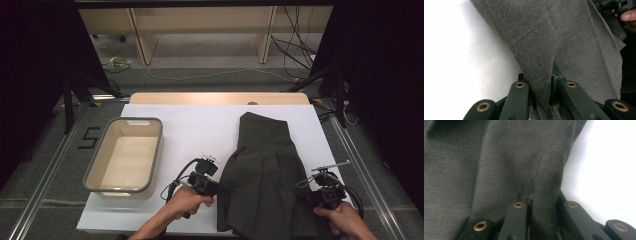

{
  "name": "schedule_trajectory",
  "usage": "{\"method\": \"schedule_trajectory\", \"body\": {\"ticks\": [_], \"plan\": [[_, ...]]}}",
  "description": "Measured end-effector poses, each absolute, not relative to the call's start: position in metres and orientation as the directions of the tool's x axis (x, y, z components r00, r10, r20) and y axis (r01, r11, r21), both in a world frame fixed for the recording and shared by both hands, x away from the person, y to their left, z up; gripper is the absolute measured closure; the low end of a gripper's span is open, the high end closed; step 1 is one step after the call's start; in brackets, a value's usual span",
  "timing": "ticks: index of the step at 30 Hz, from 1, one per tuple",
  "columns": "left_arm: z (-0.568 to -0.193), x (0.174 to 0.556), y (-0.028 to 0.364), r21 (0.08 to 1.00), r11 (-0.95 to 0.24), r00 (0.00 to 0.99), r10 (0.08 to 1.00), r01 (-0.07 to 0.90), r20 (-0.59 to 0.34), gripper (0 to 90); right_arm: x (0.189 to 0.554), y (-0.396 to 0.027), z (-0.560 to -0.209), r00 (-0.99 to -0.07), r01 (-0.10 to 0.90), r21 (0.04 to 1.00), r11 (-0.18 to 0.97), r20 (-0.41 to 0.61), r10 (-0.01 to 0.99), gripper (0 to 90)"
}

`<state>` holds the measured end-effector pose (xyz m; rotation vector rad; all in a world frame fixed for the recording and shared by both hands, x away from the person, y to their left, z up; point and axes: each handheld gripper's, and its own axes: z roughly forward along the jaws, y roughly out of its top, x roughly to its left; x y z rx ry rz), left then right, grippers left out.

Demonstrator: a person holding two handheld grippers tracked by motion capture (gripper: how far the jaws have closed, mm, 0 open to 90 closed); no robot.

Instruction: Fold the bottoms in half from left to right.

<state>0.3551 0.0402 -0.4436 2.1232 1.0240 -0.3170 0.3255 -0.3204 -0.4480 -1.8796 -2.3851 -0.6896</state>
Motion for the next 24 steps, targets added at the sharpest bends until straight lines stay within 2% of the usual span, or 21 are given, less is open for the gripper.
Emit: {"method": "schedule_trajectory", "body": {"ticks": [15, 16, 18, 20, 22, 24], "plan": [[-0.441, 0.338, 0.089, 0.499, -0.39, 0.627, 0.584, 0.774, -0.517, 80.8, 0.313, -0.28, -0.444, -0.359, 0.903, 0.349, 0.25, 0.294, 0.886, 79.4], [-0.441, 0.337, 0.088, 0.494, -0.387, 0.621, 0.587, 0.779, -0.52, 80.5, 0.313, -0.279, -0.443, -0.363, 0.901, 0.347, 0.258, 0.281, 0.888, 74.1], [-0.447, 0.336, 0.083, 0.477, -0.408, 0.624, 0.588, 0.778, -0.515, 79.6, 0.314, -0.282, -0.44, -0.37, 0.896, 0.349, 0.275, 0.244, 0.896, 54.8], [-0.454, 0.334, 0.078, 0.453, -0.446, 0.634, 0.595, 0.772, -0.494, 77.9, 0.315, -0.289, -0.435, -0.359, 0.894, 0.363, 0.262, 0.234, 0.903, 41.2], [-0.457, 0.334, 0.075, 0.443, -0.472, 0.646, 0.598, 0.762, -0.475, 76.0, 0.317, -0.296, -0.427, -0.344, 0.882, 0.409, 0.234, 0.219, 0.913, 31.4], [-0.458, 0.334, 0.075, 0.44, -0.474, 0.645, 0.596, 0.763, -0.478, 74.5, 0.32, -0.301, -0.416, -0.353, 0.856, 0.462, 0.232, 0.194, 0.916, 28.6]]}}
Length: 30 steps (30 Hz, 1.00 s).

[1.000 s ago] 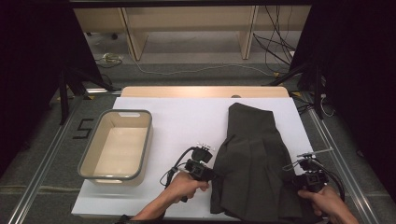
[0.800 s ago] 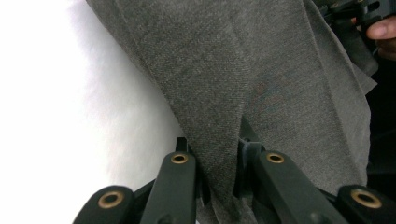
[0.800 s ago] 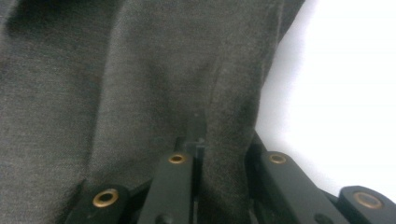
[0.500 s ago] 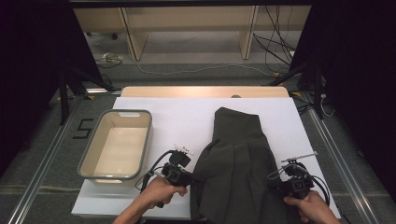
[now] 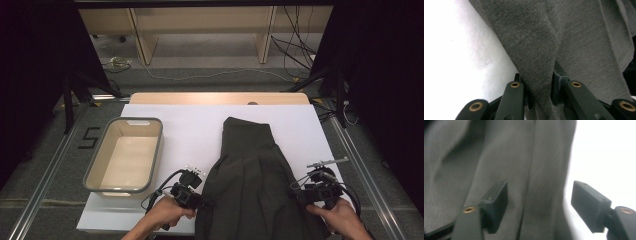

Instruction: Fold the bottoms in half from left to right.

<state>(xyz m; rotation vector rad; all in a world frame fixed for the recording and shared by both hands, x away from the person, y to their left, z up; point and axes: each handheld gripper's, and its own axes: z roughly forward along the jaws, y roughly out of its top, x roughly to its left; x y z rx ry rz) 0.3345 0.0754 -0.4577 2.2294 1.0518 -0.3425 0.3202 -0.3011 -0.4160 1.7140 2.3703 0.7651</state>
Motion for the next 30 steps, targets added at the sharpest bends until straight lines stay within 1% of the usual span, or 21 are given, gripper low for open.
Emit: {"method": "schedule_trajectory", "body": {"ticks": [3, 7, 11, 14, 18, 19, 20, 22, 24, 25, 26, 28, 30], "plan": [[-0.461, 0.335, 0.075, 0.427, -0.477, 0.64, 0.597, 0.768, -0.484, 72.0, 0.33, -0.307, -0.4, -0.344, 0.822, 0.536, 0.191, 0.201, 0.917, 29.5], [-0.463, 0.334, 0.072, 0.424, -0.486, 0.645, 0.597, 0.764, -0.478, 69.3, 0.359, -0.301, -0.392, -0.35, 0.793, 0.587, 0.165, 0.218, 0.911, 32.0], [-0.463, 0.334, 0.072, 0.426, -0.488, 0.647, 0.595, 0.762, -0.476, 68.1, 0.4, -0.282, -0.398, -0.364, 0.787, 0.588, 0.184, 0.201, 0.91, 30.5], [-0.464, 0.334, 0.071, 0.418, -0.488, 0.642, 0.598, 0.766, -0.48, 64.5, 0.427, -0.265, -0.405, -0.381, 0.797, 0.562, 0.222, 0.182, 0.906, 29.9], [-0.463, 0.334, 0.073, 0.418, -0.483, 0.639, 0.596, 0.769, -0.486, 61.8, 0.45, -0.255, -0.421, -0.378, 0.829, 0.504, 0.244, 0.181, 0.908, 33.6], [-0.463, 0.334, 0.073, 0.416, -0.493, 0.645, 0.591, 0.764, -0.485, 61.4, 0.454, -0.254, -0.426, -0.378, 0.835, 0.488, 0.253, 0.176, 0.909, 35.7], [-0.463, 0.334, 0.073, 0.415, -0.491, 0.643, 0.591, 0.766, -0.487, 61.6, 0.457, -0.255, -0.431, -0.377, 0.845, 0.472, 0.252, 0.192, 0.906, 38.8], [-0.463, 0.334, 0.072, 0.414, -0.492, 0.643, 0.586, 0.766, -0.493, 62.1, 0.463, -0.256, -0.44, -0.377, 0.864, 0.437, 0.248, 0.237, 0.895, 43.6], [-0.464, 0.334, 0.07, 0.407, -0.505, 0.648, 0.58, 0.761, -0.493, 64.1, 0.465, -0.258, -0.448, -0.368, 0.882, 0.411, 0.232, 0.289, 0.884, 50.7], [-0.465, 0.334, 0.069, 0.404, -0.504, 0.646, 0.582, 0.763, -0.495, 65.1, 0.466, -0.258, -0.451, -0.36, 0.889, 0.399, 0.224, 0.306, 0.882, 55.2], [-0.465, 0.334, 0.068, 0.404, -0.509, 0.65, 0.578, 0.76, -0.493, 65.7, 0.465, -0.257, -0.451, -0.354, 0.894, 0.389, 0.223, 0.308, 0.883, 62.4], [-0.463, 0.333, 0.068, 0.408, -0.51, 0.653, 0.575, 0.757, -0.492, 67.0, 0.463, -0.255, -0.45, -0.377, 0.881, 0.406, 0.243, 0.295, 0.878, 75.5], [-0.46, 0.331, 0.068, 0.417, -0.505, 0.655, 0.573, 0.755, -0.493, 67.9, 0.461, -0.255, -0.442, -0.378, 0.868, 0.439, 0.232, 0.282, 0.882, 81.1]]}}
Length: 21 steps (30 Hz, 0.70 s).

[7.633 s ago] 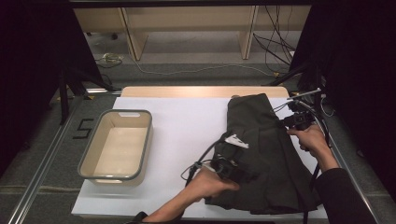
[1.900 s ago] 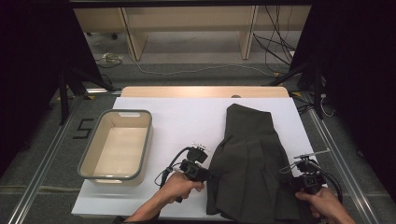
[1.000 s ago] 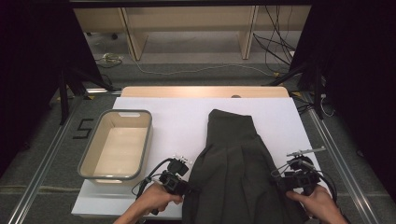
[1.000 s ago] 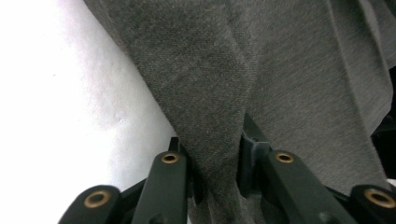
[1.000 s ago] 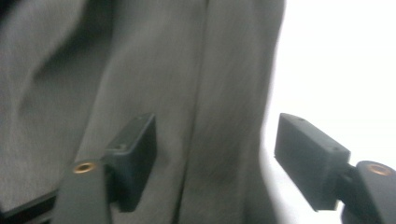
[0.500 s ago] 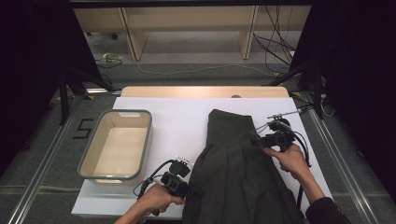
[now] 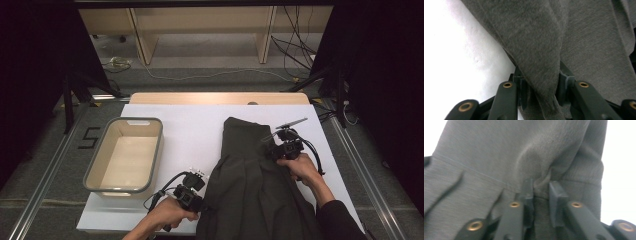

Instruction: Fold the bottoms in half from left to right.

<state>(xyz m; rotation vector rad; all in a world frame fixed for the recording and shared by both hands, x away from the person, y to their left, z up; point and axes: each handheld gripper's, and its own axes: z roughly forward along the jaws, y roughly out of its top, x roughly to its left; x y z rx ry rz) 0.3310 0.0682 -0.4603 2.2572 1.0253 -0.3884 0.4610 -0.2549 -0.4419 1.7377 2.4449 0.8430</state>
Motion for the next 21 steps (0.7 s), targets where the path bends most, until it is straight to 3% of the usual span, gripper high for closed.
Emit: {"method": "schedule_trajectory", "body": {"ticks": [6, 12, 14, 18, 21], "plan": [[-0.452, 0.324, 0.062, 0.448, -0.523, 0.688, 0.538, 0.725, -0.487, 72.3, 0.452, -0.265, -0.413, -0.366, 0.82, 0.53, 0.217, 0.194, 0.91, 85.6], [-0.46, 0.315, 0.047, 0.424, -0.584, 0.719, 0.506, 0.692, -0.476, 74.4, 0.454, -0.266, -0.431, -0.347, 0.833, 0.498, 0.24, 0.134, 0.928, 84.9], [-0.453, 0.315, 0.048, 0.438, -0.592, 0.735, 0.505, 0.676, -0.452, 67.3, 0.455, -0.264, -0.439, -0.353, 0.836, 0.486, 0.254, 0.122, 0.928, 84.1], [-0.426, 0.321, 0.059, 0.541, -0.516, 0.74, 0.558, 0.664, -0.376, 41.5, 0.455, -0.262, -0.441, -0.351, 0.835, 0.485, 0.259, 0.106, 0.93, 80.7], [-0.408, 0.325, 0.063, 0.662, -0.409, 0.736, 0.589, 0.628, -0.334, 39.6, 0.455, -0.263, -0.442, -0.347, 0.837, 0.485, 0.254, 0.109, 0.932, 80.6]]}}
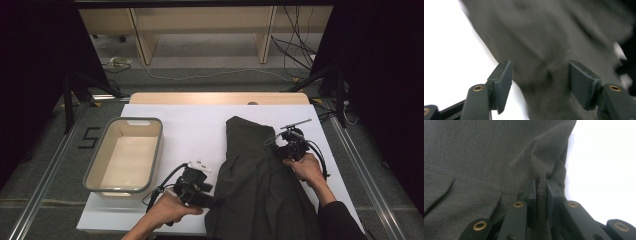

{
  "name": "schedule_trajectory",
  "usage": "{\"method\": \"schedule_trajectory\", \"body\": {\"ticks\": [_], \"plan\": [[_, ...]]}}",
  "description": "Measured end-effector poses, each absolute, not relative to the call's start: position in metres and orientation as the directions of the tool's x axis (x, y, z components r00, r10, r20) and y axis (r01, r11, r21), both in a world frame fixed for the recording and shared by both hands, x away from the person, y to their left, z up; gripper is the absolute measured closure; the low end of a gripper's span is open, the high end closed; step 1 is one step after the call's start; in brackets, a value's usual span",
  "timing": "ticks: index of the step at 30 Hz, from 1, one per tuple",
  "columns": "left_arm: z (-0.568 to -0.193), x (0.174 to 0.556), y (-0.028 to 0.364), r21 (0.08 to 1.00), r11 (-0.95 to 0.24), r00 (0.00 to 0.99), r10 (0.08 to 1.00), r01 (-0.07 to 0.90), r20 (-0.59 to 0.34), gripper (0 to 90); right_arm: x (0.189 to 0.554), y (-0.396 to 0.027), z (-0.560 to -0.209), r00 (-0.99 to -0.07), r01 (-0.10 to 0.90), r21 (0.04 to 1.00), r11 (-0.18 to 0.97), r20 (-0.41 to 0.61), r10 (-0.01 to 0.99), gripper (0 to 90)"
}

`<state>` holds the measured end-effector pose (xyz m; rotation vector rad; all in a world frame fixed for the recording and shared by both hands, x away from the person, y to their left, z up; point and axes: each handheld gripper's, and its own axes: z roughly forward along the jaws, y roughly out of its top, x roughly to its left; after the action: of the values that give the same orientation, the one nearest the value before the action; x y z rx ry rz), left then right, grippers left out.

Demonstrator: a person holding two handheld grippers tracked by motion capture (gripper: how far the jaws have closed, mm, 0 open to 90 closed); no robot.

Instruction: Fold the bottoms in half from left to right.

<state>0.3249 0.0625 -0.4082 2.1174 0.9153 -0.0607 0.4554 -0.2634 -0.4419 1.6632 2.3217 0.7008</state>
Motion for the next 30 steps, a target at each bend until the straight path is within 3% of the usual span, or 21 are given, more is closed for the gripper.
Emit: {"method": "schedule_trajectory", "body": {"ticks": [3, 9, 12, 18, 22, 28, 30], "plan": [[-0.411, 0.329, 0.05, 0.668, -0.399, 0.742, 0.567, 0.628, -0.359, 55.3, 0.455, -0.262, -0.442, -0.348, 0.834, 0.487, 0.26, 0.098, 0.932, 81.1], [-0.45, 0.321, 0.022, 0.551, -0.516, 0.748, 0.546, 0.656, -0.378, 82.2, 0.455, -0.262, -0.441, -0.35, 0.832, 0.488, 0.264, 0.092, 0.932, 81.4], [-0.458, 0.313, 0.013, 0.531, -0.554, 0.763, 0.533, 0.642, -0.366, 87.9, 0.456, -0.263, -0.442, -0.353, 0.83, 0.487, 0.272, 0.081, 0.932, 81.1], [-0.467, 0.306, 0.009, 0.511, -0.589, 0.778, 0.508, 0.627, -0.37, 88.7, 0.456, -0.266, -0.445, -0.342, 0.837, 0.475, 0.272, 0.066, 0.937, 74.1], [-0.471, 0.303, 0.009, 0.508, -0.597, 0.783, 0.496, 0.621, -0.375, 86.6, 0.455, -0.263, -0.451, -0.357, 0.833, 0.445, 0.327, -0.019, 0.934, 69.8], [-0.471, 0.303, 0.011, 0.509, -0.604, 0.789, 0.485, 0.614, -0.376, 84.0, 0.46, -0.28, -0.45, -0.274, 0.861, 0.469, 0.198, 0.098, 0.957, 63.4], [-0.471, 0.303, 0.011, 0.509, -0.602, 0.788, 0.484, 0.615, -0.379, 83.5, 0.46, -0.287, -0.448, -0.245, 0.86, 0.48, 0.174, 0.09, 0.965, 63.5]]}}
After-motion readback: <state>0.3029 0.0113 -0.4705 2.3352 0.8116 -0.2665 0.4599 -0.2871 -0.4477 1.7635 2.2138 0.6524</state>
